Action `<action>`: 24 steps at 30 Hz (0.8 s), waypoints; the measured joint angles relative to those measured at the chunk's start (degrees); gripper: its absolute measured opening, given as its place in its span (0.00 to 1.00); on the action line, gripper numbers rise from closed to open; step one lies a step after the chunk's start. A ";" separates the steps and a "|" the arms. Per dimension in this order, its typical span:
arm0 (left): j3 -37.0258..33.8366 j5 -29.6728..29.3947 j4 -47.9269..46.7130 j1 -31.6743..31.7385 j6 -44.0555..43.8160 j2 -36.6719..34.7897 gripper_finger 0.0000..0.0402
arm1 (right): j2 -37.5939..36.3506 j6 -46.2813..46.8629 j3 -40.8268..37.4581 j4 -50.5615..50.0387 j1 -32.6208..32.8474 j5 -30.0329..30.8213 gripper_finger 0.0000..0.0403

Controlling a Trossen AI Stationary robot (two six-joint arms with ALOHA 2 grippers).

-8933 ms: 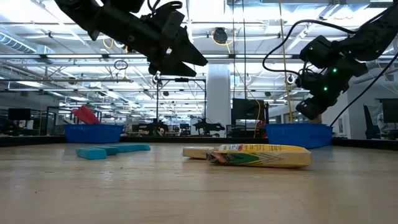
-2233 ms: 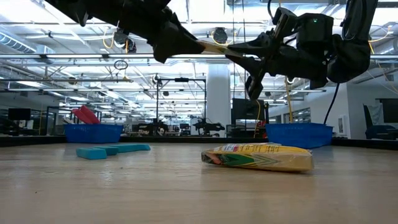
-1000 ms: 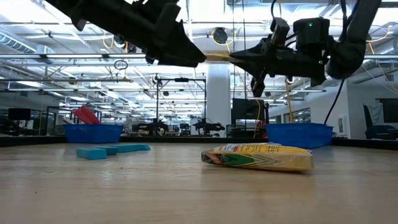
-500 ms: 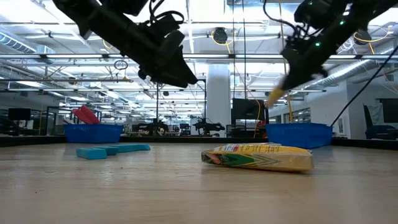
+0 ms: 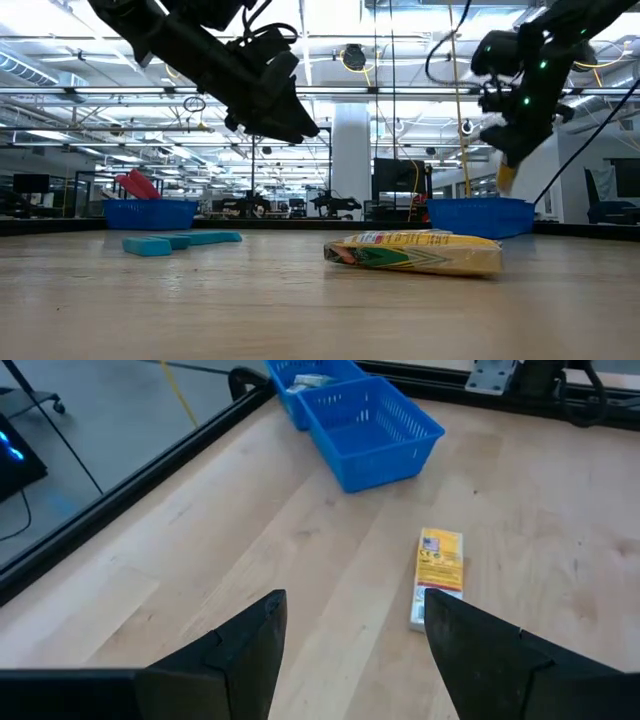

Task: Pick & Place School Supplies
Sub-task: Put the yellow crayon box into the top right blue basket

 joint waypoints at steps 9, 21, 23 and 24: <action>-0.02 0.04 0.59 -0.02 -0.02 0.00 0.60 | 8.57 -3.70 -0.02 2.64 -4.14 -0.07 0.09; -0.02 0.02 3.23 0.00 -0.05 0.00 0.60 | 9.49 -11.64 -0.04 10.03 -5.43 0.08 0.12; -0.02 0.02 3.23 -0.02 -0.04 0.00 0.60 | 9.49 -12.48 -0.04 10.32 -6.45 0.07 0.11; -0.02 0.02 3.23 -0.02 -0.05 0.00 0.60 | 9.49 -12.72 -0.04 10.39 -7.05 0.03 0.10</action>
